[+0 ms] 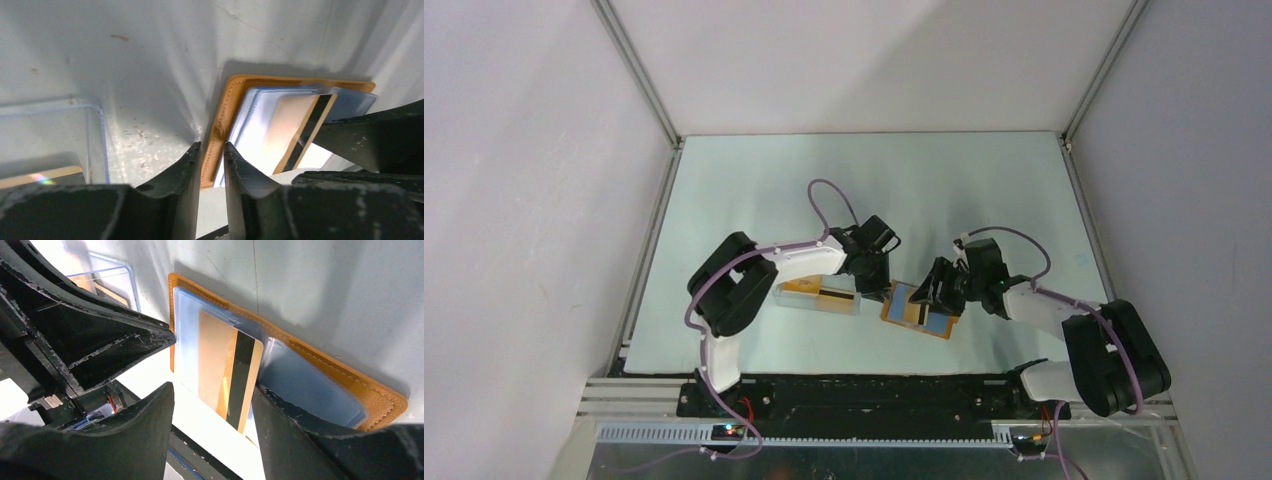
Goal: Put the credit cards into the card holder
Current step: Insert the credit card into the card holder.
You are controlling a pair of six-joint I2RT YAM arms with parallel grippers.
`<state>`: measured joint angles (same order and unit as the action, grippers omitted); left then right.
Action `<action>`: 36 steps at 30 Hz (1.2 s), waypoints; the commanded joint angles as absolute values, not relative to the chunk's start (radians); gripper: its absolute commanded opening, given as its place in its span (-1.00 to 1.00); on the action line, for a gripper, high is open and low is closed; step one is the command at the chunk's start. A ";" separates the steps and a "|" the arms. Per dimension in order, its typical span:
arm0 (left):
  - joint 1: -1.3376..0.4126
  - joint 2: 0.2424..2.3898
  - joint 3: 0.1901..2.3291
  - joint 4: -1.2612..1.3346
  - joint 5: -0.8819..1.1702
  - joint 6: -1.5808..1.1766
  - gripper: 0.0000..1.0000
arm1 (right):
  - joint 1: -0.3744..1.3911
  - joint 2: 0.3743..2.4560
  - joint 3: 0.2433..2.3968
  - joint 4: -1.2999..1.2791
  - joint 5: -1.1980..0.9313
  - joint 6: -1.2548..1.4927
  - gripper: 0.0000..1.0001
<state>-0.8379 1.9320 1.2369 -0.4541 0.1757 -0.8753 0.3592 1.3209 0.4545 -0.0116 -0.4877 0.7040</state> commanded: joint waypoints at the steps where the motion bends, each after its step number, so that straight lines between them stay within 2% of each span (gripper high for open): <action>1: -0.835 1.881 1.215 -0.510 0.076 -0.866 -0.38 | 0.367 1.336 0.493 -0.105 -0.426 0.676 0.29; 4: -0.835 1.898 1.213 -0.512 0.087 -0.861 -0.34 | 0.368 1.339 0.498 -0.113 -0.425 0.675 0.34; 7: -0.835 1.919 1.211 -0.511 0.105 -0.868 -0.38 | 0.369 1.340 0.500 -0.109 -0.440 0.678 0.34; 12: -0.836 1.932 1.216 -0.510 0.121 -0.862 -0.76 | 0.377 1.359 0.509 -0.085 -0.473 0.699 0.16; 17: -0.839 1.923 1.214 -0.510 0.129 -0.863 -0.98 | 0.407 1.414 0.559 -0.074 -0.488 0.722 0.05; 30: -0.857 1.903 1.200 -0.510 0.127 -0.886 -1.00 | 0.480 1.513 0.651 -0.032 -0.503 0.765 0.05; 32: -0.860 1.896 1.194 -0.510 0.124 -0.894 -1.00 | 0.481 1.510 0.658 -0.019 -0.520 0.768 -0.05; 35: -0.862 1.897 1.186 -0.510 0.123 -0.896 -1.00 | 0.482 1.500 0.677 -0.019 -0.543 0.775 -0.34; 36: -0.862 1.897 1.185 -0.511 0.122 -0.898 -1.00 | 0.482 1.494 0.681 -0.022 -0.548 0.778 -0.38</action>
